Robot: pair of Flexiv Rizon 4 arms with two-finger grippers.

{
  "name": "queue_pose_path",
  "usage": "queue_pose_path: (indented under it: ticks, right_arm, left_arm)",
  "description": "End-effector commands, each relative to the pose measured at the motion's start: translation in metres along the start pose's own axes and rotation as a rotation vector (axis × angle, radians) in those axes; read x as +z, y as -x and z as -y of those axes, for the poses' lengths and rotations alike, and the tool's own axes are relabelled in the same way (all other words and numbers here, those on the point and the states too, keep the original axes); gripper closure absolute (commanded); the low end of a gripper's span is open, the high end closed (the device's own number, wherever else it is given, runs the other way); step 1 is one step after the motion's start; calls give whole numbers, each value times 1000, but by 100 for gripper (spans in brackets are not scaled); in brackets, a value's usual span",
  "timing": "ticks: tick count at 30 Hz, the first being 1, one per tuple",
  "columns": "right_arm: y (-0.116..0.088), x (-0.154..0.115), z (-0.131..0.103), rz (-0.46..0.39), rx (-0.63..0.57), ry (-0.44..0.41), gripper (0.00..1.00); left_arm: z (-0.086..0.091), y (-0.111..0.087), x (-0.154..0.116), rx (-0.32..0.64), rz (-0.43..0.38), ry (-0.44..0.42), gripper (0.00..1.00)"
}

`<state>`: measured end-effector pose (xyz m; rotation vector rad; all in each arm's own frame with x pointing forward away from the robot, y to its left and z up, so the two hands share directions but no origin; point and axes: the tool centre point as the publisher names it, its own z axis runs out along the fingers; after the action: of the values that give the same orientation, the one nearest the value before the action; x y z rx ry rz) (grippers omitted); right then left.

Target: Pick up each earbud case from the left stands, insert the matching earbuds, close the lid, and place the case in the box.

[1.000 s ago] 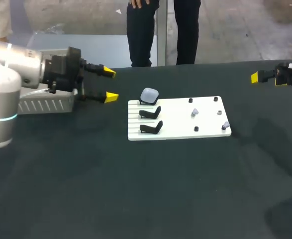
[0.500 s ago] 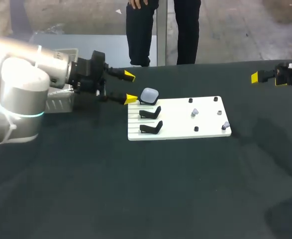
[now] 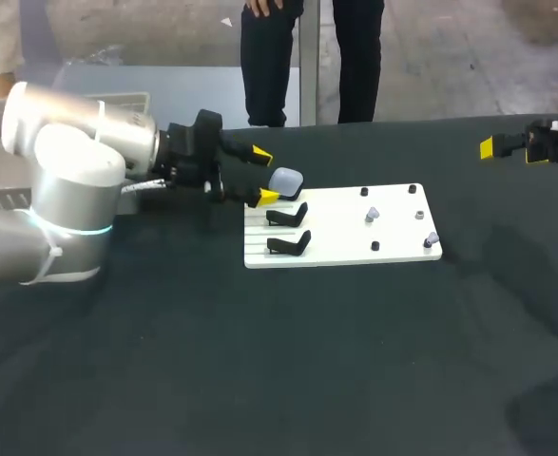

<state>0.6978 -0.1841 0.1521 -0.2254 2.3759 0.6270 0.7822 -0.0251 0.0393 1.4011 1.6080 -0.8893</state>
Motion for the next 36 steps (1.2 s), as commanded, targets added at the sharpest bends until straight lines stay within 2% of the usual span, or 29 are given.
queue_pose_path:
  ticks: [1,5,7,13,22,28,33,36]
  right_arm:
    - [0,1,1,0,-1,4,0]
    - [0,1,1,0,-1,4,0]
    - [0,1,1,0,-1,4,0]
    - [0,1,1,0,-1,4,0]
    - [0,1,1,0,-1,4,0]
    - [0,1,1,0,-1,4,0]
    - [0,1,1,0,-1,4,0]
    - [0,1,1,0,-1,4,0]
  left_arm:
    - [-7,-3,8,-3,2,-11,0]
    - [-9,-3,12,-6,10,-19,7]
    - [-9,-3,15,-5,13,-26,7]
    - [-8,-1,20,-3,21,-40,19]
    - [-5,-1,27,-4,27,-67,25]
    - [-3,-3,29,-14,27,-75,38]
    - [-2,-6,29,-21,27,-76,40]
    - [-2,-6,28,-21,28,-75,46]
